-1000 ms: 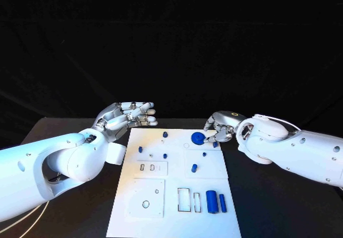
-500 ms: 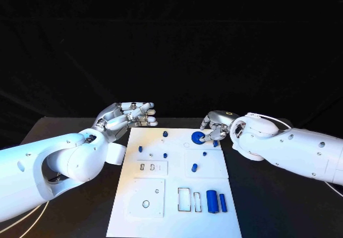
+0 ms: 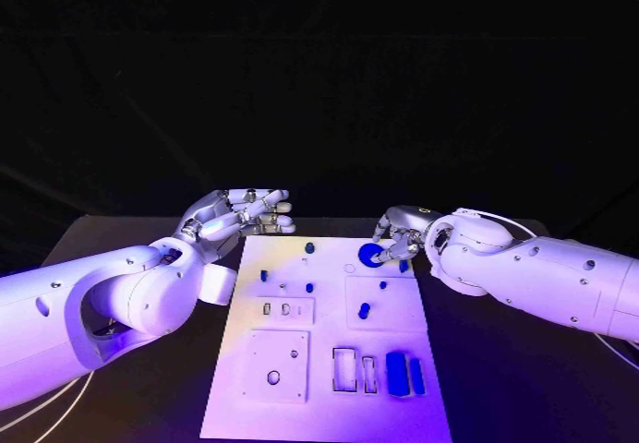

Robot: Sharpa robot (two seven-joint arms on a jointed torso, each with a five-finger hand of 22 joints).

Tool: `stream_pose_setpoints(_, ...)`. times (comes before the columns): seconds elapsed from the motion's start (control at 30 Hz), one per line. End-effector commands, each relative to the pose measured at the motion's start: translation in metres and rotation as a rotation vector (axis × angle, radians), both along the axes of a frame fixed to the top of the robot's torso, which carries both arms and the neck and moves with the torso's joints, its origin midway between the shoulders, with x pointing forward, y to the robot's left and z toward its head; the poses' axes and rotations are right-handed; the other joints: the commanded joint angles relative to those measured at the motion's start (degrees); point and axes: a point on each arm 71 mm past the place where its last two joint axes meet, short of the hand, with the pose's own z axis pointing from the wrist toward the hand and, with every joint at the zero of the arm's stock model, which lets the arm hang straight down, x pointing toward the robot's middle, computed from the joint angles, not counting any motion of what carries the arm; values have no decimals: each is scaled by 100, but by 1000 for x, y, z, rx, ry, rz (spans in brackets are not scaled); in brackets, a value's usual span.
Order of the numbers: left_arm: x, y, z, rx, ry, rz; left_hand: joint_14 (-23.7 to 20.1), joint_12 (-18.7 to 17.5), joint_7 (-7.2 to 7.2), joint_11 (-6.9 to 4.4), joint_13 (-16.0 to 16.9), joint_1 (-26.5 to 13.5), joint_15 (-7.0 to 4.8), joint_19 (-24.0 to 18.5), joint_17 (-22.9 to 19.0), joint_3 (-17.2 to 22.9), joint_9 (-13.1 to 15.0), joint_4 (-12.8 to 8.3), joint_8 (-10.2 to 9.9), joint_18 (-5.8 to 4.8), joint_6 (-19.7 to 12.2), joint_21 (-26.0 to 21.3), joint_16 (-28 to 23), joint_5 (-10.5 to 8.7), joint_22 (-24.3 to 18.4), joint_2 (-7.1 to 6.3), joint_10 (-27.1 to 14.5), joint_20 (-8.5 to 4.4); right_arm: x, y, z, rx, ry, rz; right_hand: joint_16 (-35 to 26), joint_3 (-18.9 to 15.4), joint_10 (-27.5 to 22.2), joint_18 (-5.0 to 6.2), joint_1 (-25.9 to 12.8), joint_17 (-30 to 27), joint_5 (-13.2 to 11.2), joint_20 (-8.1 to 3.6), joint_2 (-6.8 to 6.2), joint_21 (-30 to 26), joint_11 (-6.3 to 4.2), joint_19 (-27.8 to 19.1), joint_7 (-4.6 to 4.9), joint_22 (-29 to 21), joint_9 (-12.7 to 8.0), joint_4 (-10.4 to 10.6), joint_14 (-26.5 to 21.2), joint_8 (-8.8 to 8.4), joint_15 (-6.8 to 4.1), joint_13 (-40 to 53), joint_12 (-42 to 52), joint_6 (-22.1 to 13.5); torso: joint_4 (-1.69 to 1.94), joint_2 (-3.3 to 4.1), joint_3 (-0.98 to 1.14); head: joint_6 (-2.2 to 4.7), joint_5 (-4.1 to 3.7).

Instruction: Assemble the parts on the task board

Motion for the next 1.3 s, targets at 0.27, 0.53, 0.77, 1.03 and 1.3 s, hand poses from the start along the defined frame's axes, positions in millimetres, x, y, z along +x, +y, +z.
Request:
stream_pose_setpoints(0.27, 0, -2, 1, -7, -5, -15, -24, -39, 32, 42, -5, -15, 2, -33, 7, 23, -6, 0, -28, 66, 15, 31, -30, 7, -8, 11, 15, 10, 1, 0, -6, -14, 33, -3, 27, -31, 258, -112, 17, 1433, 28, 16, 59, 27, 30, 99, 17, 784, 4, 10, 571, 17, 51, 1089, -22, -52, -7, 4, 2, -29, 16)
stream_pose_setpoints(0.53, 0, -3, 1, -7, -4, -17, -24, -39, 32, 42, -5, -15, 2, -33, 7, 23, -6, 0, -28, 66, 15, 31, -30, 7, -8, 11, 15, 10, 1, 2, -10, -15, 42, -2, 25, -9, 257, -111, 64, 1428, 84, 28, 95, 24, 37, 94, 23, 785, 14, -11, 570, 46, 61, 1094, -19, -60, 5, 7, 2, -36, 20)
stream_pose_setpoints(0.77, 0, -3, 1, -7, -4, -17, -24, -39, 32, 42, -5, -15, 2, -33, 7, 23, -6, 0, -28, 66, 15, 31, -30, 7, -8, 11, 15, 10, 1, 2, -11, -16, 45, -3, 27, -7, 260, -111, 66, 1432, 111, 31, 102, 25, 38, 94, 24, 787, 18, -11, 571, 56, 62, 1099, -16, -59, -4, 6, 2, -43, 27)
stream_pose_setpoints(1.03, 0, -2, 1, -6, -3, -17, -24, -39, 32, 42, -5, -15, 2, -33, 7, 23, -6, 0, -28, 66, 15, 31, -30, 7, -8, 11, 15, 10, 2, 2, -12, -20, 50, -7, 28, 52, 282, -113, 105, 1435, 138, 34, 205, 33, 24, 99, 5, 804, 48, -18, 571, 142, 56, 1128, 4, 23, 0, 5, 4, -55, 35)
stream_pose_setpoints(1.3, 0, -2, 1, -6, -2, -18, -24, -39, 32, 42, -5, -15, 2, -33, 7, 23, -6, 0, -28, 66, 15, 31, -30, 7, -8, 11, 15, 10, 0, 5, -9, -41, -30, 25, 42, 250, 351, -134, 279, 1473, -33, -7, 288, 95, -55, 161, -90, 899, 113, -148, 580, 316, -5, 1208, 61, 329, -7, 2, 2, -55, 43)
